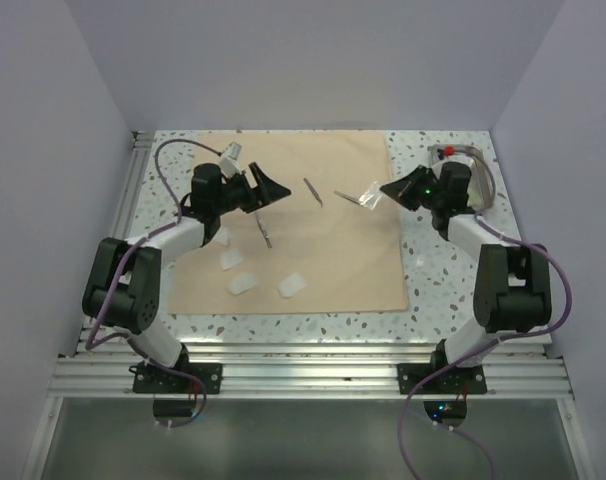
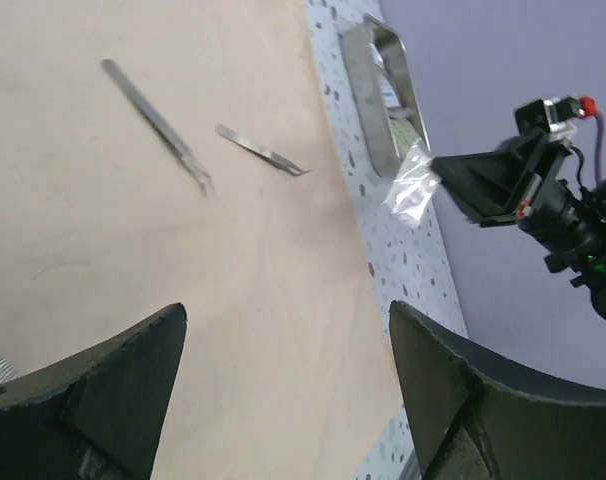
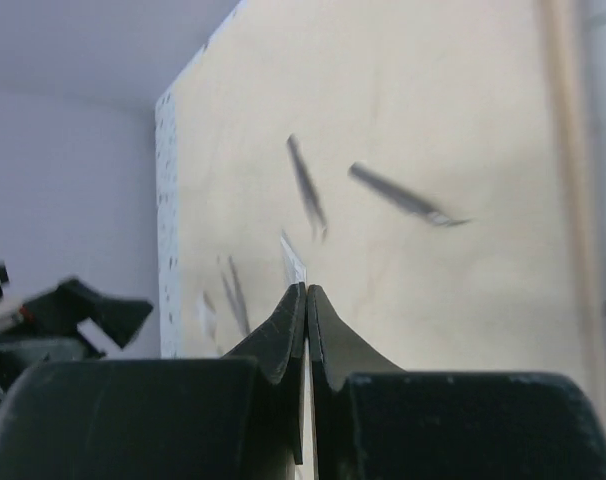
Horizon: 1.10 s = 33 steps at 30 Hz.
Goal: Prepare the surgical pack
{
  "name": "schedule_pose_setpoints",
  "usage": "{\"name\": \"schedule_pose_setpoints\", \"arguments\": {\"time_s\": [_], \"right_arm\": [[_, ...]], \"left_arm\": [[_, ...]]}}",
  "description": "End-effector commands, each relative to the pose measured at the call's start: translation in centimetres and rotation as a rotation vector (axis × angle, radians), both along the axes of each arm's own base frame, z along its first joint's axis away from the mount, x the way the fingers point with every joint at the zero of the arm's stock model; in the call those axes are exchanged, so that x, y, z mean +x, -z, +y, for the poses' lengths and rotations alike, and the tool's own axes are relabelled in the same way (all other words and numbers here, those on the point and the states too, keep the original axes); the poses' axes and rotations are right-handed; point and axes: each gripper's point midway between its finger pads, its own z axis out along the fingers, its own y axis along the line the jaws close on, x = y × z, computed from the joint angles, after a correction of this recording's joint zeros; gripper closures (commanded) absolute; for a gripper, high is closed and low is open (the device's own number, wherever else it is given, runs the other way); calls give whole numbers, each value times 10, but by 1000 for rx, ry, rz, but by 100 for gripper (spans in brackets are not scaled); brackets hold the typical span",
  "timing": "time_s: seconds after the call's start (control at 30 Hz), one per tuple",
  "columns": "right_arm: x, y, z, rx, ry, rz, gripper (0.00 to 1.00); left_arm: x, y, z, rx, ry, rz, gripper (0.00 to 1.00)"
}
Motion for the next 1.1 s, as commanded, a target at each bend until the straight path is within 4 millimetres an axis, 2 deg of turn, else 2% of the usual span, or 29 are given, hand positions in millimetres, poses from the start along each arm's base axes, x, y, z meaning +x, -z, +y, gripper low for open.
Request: {"name": "schedule_pose_setpoints", "arguments": {"time_s": [0.0, 0.03, 0.07, 0.2, 0.23, 0.27, 0.3, 0.33, 0.37, 0.4, 0.43, 0.5, 0.53, 0.6, 0.63, 0.67, 0.7, 0.73, 0.8, 0.9, 0.97, 1.03, 1.07], "right_arm": [[29, -21, -86, -28, 251, 13, 100], [33, -18, -118, -26, 331, 29, 100], [37, -17, -134, -19, 378, 35, 100], [52, -13, -210, 41, 636, 39, 100], [55, -13, -217, 48, 671, 34, 100], [59, -18, -224, 54, 699, 21, 100], [62, -18, -230, 64, 727, 32, 100], [64, -19, -241, 46, 778, 29, 100], [68, -25, -246, 43, 803, 20, 100], [71, -25, -250, 54, 825, 20, 100], [73, -24, -260, 43, 874, 15, 100], [78, -27, -268, 42, 913, 7, 100], [81, -20, -271, 34, 926, 20, 100], [87, -18, -279, 18, 948, 19, 100], [90, -8, -283, 8, 963, 29, 100], [94, -10, -287, -4, 974, 21, 99], [95, -7, -289, -12, 977, 28, 78], [96, -2, -290, -17, 981, 37, 67], [96, -2, -291, -33, 976, 30, 56], [84, -5, -284, -44, 960, 32, 49], [72, -10, -275, -52, 928, 34, 49], [61, -10, -256, -29, 843, 58, 48], [50, -12, -243, -23, 801, 54, 48]], "left_arm": [[2, 11, 40, 61, -154, -2, 13], [1, 7, 50, 70, -183, -15, 6], [-1, 17, 60, 99, -228, 8, 4], [-10, 28, 87, 193, -348, 20, 0], [-20, 35, 95, 208, -391, 50, 0], [-21, 38, 108, 218, -471, 67, 0], [-26, 30, 113, 205, -499, 43, 0], [-32, 39, 122, 221, -544, 50, 0], [-35, 41, 128, 227, -572, 54, 0], [-38, 34, 133, 226, -599, 33, 0], [-43, 39, 138, 243, -616, 38, 0], [-44, 31, 148, 281, -655, 0, 0], [-45, 30, 152, 298, -663, -3, 0], [-46, 26, 160, 341, -685, -30, 0], [-47, 26, 165, 361, -707, -26, 0], [-48, 25, 169, 385, -714, -37, 0], [-49, 27, 173, 405, -726, -29, 0], [-50, 27, 180, 426, -758, -27, 0], [-51, 29, 185, 454, -776, -30, 0], [-53, 37, 193, 484, -808, -5, 0], [-53, 40, 195, 495, -817, 9, 1], [-51, 44, 192, 507, -795, 21, 1], [-51, 46, 191, 519, -781, 23, 1]]}}
